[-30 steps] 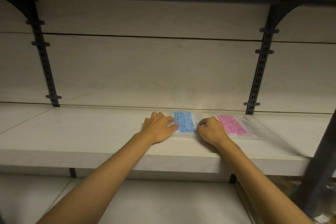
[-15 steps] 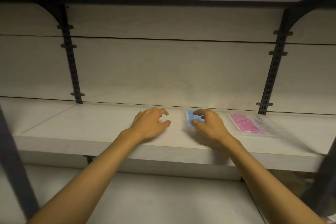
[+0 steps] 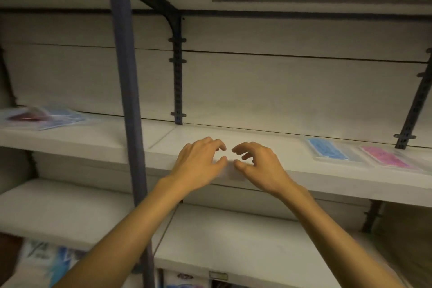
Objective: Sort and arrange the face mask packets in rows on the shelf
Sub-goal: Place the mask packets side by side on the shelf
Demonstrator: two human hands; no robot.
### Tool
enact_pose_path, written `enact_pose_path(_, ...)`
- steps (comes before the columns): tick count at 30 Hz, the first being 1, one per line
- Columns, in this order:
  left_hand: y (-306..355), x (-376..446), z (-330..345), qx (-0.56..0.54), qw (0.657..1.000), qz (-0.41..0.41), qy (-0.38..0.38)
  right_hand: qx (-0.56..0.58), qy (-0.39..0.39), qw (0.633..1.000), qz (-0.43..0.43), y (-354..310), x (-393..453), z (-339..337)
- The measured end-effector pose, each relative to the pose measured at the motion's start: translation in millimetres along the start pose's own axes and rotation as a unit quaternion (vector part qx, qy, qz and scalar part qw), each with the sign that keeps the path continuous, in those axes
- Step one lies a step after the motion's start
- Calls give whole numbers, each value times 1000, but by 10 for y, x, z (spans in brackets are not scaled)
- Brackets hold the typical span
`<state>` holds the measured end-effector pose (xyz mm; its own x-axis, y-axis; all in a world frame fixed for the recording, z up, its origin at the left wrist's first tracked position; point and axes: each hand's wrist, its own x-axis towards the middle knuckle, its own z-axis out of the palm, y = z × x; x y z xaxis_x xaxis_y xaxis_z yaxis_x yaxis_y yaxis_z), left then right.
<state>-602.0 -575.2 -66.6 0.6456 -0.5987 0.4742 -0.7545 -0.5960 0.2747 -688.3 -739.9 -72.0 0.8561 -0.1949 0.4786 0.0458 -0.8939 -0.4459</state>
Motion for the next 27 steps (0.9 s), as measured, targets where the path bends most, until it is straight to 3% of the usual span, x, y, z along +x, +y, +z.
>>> enact_pose_path(13, -1767, -1052, -1084, 32, 999, -10, 36, 16, -7, 999, -51, -1850, 137, 1304)
enact_pose_path(18, -2509, -1179, -1305, 53, 997, -37, 45, 38, -13, 995, -90, -2355, 401, 1774)
enact_pose_path(27, -3902, -994, -1758, 63, 996, -45, 44, 18, -6, 996, -86, -3149, 1252, 2800)
